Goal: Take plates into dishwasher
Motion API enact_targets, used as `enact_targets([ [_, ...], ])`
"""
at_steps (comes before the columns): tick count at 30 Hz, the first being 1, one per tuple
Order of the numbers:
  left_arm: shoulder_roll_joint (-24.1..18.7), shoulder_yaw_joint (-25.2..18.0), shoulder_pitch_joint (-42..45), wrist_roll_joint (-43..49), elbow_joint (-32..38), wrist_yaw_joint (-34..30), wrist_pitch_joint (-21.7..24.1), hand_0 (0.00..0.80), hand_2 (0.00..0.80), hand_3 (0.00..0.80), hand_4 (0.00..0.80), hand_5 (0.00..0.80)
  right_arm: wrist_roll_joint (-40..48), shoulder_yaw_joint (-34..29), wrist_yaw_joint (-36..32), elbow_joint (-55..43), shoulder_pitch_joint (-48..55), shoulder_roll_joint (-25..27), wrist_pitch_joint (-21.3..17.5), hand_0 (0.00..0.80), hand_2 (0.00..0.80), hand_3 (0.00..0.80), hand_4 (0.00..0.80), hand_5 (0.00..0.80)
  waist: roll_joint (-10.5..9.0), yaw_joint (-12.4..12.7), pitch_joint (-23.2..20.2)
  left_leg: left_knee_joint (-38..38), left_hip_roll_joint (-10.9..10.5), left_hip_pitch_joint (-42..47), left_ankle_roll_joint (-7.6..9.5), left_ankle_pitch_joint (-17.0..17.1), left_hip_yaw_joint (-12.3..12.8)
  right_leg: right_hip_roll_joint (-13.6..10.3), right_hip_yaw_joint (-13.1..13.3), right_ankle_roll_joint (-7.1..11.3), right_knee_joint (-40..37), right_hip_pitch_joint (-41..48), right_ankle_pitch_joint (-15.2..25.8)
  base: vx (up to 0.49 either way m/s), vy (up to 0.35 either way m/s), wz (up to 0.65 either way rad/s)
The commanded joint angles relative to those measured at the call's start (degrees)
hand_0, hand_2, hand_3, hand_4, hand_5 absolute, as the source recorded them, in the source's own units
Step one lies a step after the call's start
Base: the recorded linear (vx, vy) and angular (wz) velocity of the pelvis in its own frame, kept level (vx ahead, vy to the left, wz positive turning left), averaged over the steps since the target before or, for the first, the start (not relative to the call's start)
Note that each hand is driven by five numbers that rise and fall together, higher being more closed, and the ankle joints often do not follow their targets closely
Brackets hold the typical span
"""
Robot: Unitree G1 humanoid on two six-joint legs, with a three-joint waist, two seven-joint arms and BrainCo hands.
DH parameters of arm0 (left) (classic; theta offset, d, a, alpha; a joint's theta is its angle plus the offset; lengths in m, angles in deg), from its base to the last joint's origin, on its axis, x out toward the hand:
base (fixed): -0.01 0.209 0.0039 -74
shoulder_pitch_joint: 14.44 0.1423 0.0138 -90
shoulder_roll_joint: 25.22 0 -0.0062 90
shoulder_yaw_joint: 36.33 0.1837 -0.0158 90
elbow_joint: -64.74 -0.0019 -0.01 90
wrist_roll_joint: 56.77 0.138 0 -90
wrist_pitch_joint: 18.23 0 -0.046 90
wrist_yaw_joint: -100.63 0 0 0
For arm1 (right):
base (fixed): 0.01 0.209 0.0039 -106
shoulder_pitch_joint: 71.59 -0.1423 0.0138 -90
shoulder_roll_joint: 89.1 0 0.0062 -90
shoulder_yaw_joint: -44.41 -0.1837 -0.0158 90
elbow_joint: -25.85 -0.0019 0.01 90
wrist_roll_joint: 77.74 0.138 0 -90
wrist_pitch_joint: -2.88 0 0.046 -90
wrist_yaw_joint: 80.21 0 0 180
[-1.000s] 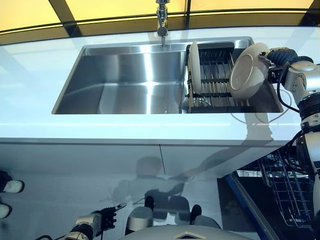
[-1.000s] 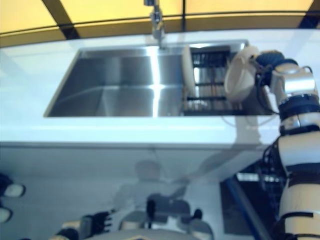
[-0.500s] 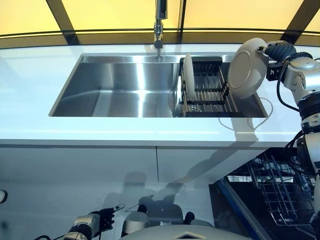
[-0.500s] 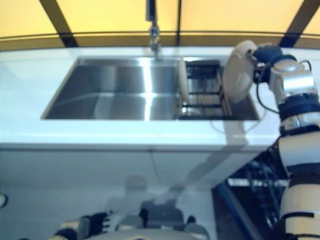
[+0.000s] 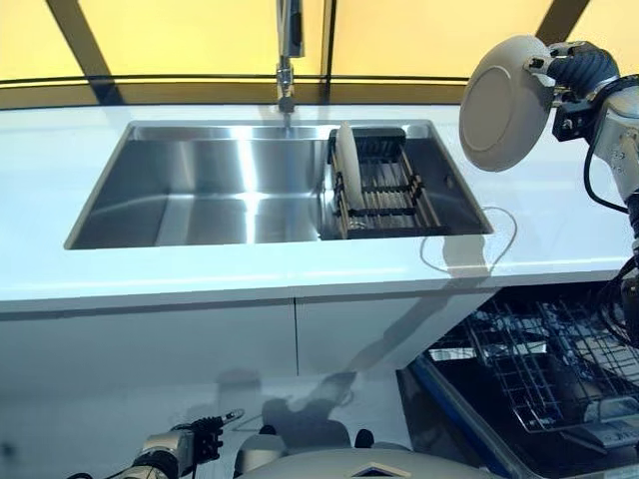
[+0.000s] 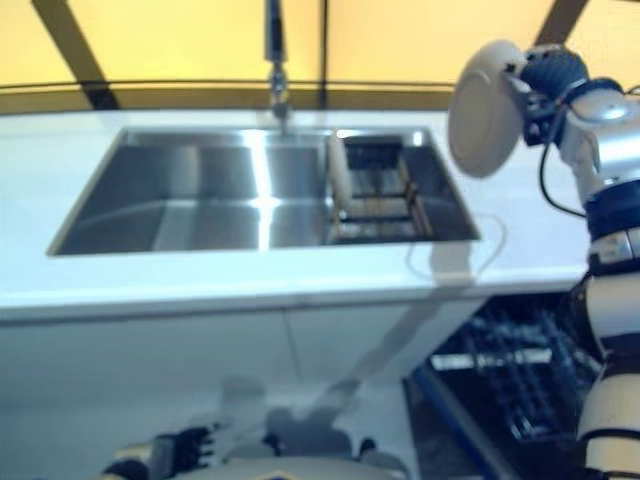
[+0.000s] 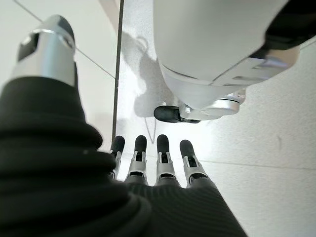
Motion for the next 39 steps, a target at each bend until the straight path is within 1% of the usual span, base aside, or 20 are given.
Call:
enact_targets([
  [1, -2.23, 2.13, -1.1, 2.75, -3.54, -0.43, 2.09, 0.0, 0.0, 0.0, 0.0, 0.0, -1.34, 4.16, -1.17, -1.45, -7.88, 6.79, -3.99, 0.8, 0.8, 0.8, 0.8, 0.8, -2.52, -0.72, -1.62, 0.33, -2.69, 1.17, 2.32, -4.11, 0.63, -1.01, 0.61, 2.87, 0.67, 0.96, -0.58, -0.053, 0.029, -0.12],
  [7, -2.23, 1.01, -0.44, 2.79, -3.3, -0.09, 3.36, 0.0, 0.0, 0.0, 0.0, 0.0, -2.14, 1.39, -4.97, -4.18, -2.67, 11.4, -4.2, 0.8, 0.8, 0.8, 0.8, 0.8, -3.0, -2.35, -1.87, 0.1, -2.73, 1.24, 2.74, -4.5, 1.55, -0.52, 1.94, 2.95, 0.92, 0.16, -0.4, -0.053, 0.019, -0.13],
  [10, -2.43, 0.27, -0.1, 3.41, -3.18, 0.09, 4.34, 0.0, 0.0, 0.0, 0.0, 0.0, -1.53, -2.12, -6.06, -6.37, 2.43, 13.72, -4.83, 0.8, 0.8, 0.8, 0.8, 0.8, -3.13, -3.27, -1.74, 0.07, -2.77, 1.25, 2.99, -4.67, 2.04, -0.27, 2.56, 2.97, 0.88, -0.15, -0.25, -0.077, -0.011, -0.13],
  [12, -2.63, 0.15, -0.01, 3.62, -3.15, 0.09, 4.83, 0.0, 0.0, 0.0, 0.0, 0.0, -1.61, -3.82, -6.43, -7.34, 4.25, 14.33, -4.57, 0.8, 0.8, 0.8, 0.8, 0.8, -3.24, -3.54, -1.72, 0.1, -2.86, 1.19, 3.08, -4.77, 2.12, -0.15, 2.95, 3.0, 0.85, -0.29, -0.22, -0.063, -0.012, -0.1],
  [14, -2.74, -0.64, 0.24, 4.0, -3.2, -0.27, 5.79, 0.0, 0.0, 0.0, 0.0, 0.0, -1.71, -6.55, -7.26, -9.05, 8.14, 15.61, -4.72, 0.8, 0.8, 0.8, 0.8, 0.8, -3.15, -4.44, -1.64, 0.11, -2.91, 1.29, 3.24, -4.96, 2.52, 0.01, 3.4, 3.08, 0.91, -0.69, -0.04, -0.066, -0.01, -0.12],
  [19, -2.57, -1.5, 0.91, 4.99, -3.41, -0.74, 7.66, 0.0, 0.0, 0.0, 0.0, 0.0, -3.07, -12.97, -9.4, -12.7, 17.33, 16.82, -5.14, 0.8, 0.8, 0.8, 0.8, 0.8, -3.02, -6.13, -1.35, 0.29, -2.87, 1.5, 3.62, -5.11, 3.27, 0.42, 4.64, 3.07, 1.11, -1.26, 0.2, -0.044, -0.007, -0.12],
  [23, -2.34, -2.16, 1.24, 5.24, -3.69, -1.08, 9.19, 0.0, 0.0, 0.0, 0.0, 0.0, -3.99, -18.0, -10.67, -15.18, 24.4, 16.83, -5.39, 0.8, 0.8, 0.8, 0.8, 0.8, -2.81, -7.35, -1.02, 0.29, -2.82, 1.6, 3.76, -5.2, 3.7, 0.74, 5.36, 3.07, 1.25, -1.8, 0.37, -0.031, -0.002, -0.08],
  [29, -2.02, -3.12, 1.4, 6.31, -3.33, -1.29, 10.38, 0.0, 0.0, 0.0, 0.0, 0.0, -6.46, -25.99, -12.44, -19.63, 36.9, 14.35, -5.41, 0.8, 0.8, 0.8, 0.8, 0.8, -2.63, -8.72, -0.36, 0.29, -2.66, 1.41, 3.97, -5.22, 4.41, 0.99, 5.92, 3.15, 1.31, -2.45, 0.5, -0.03, -0.011, -0.1],
  [32, -2.13, -3.29, 1.45, 6.99, -3.49, -1.62, 10.88, 0.0, 0.0, 0.0, 0.0, 0.0, -7.45, -28.24, -13.5, -21.23, 40.72, 13.28, -5.46, 0.8, 0.8, 0.8, 0.8, 0.8, -2.6, -9.09, -0.01, 0.34, -2.62, 1.47, 4.07, -5.26, 4.64, 1.02, 6.02, 3.15, 1.36, -2.58, 0.53, -0.019, -0.025, -0.06],
  [39, -1.87, -3.98, 1.57, 7.76, -3.47, -1.88, 12.2, 0.0, 0.0, 0.0, 0.0, 0.0, -11.73, -30.44, -15.48, -24.32, 46.99, 9.92, -4.68, 0.8, 0.8, 0.8, 0.8, 0.8, -2.27, -9.85, 0.6, 0.38, -2.61, 1.36, 4.15, -5.28, 5.0, 1.07, 6.06, 3.09, 1.41, -2.91, 0.5, -0.011, -0.017, -0.07],
])
